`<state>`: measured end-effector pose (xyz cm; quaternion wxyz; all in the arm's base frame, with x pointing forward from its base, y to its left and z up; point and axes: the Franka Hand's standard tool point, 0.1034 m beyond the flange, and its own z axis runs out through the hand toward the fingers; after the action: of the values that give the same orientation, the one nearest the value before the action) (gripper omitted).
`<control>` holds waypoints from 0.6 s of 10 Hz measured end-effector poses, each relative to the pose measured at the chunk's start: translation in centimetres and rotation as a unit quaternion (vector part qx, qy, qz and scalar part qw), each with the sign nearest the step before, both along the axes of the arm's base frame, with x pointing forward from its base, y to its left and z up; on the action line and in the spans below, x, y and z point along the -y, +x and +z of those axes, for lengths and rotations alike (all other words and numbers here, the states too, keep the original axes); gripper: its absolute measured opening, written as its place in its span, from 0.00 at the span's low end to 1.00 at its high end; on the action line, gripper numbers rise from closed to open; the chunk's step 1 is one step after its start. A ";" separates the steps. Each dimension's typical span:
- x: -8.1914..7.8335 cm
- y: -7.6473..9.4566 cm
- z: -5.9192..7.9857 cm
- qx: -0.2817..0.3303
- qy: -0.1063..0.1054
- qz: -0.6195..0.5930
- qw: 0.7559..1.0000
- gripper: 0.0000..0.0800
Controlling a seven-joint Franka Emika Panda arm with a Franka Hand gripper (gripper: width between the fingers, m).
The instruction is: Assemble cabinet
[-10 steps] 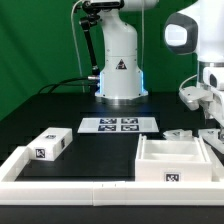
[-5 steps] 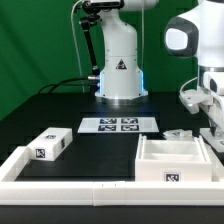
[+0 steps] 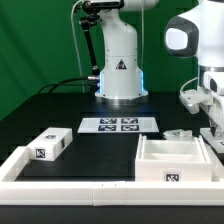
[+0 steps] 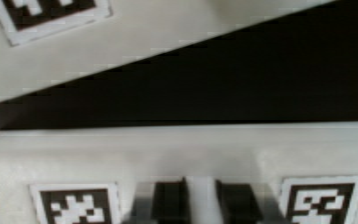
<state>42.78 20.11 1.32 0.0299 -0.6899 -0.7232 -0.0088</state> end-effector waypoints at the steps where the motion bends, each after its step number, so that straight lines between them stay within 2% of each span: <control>1: 1.0 0.1 1.1 0.003 -0.006 -0.025 1.000 0.09; 3: 2.7 0.1 3.2 0.008 -0.019 -0.053 0.998 0.09; 4: 3.5 0.2 3.8 0.011 -0.022 -0.058 0.998 0.09; 6: 6.1 0.2 4.9 0.016 -0.027 -0.073 0.997 0.09</control>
Offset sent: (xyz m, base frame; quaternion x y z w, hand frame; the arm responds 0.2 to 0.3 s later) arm -0.0086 -0.0330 0.0322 -0.0032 -0.0158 0.0532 0.9985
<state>42.99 14.06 6.20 -0.0017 -0.7411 -0.6714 -0.0024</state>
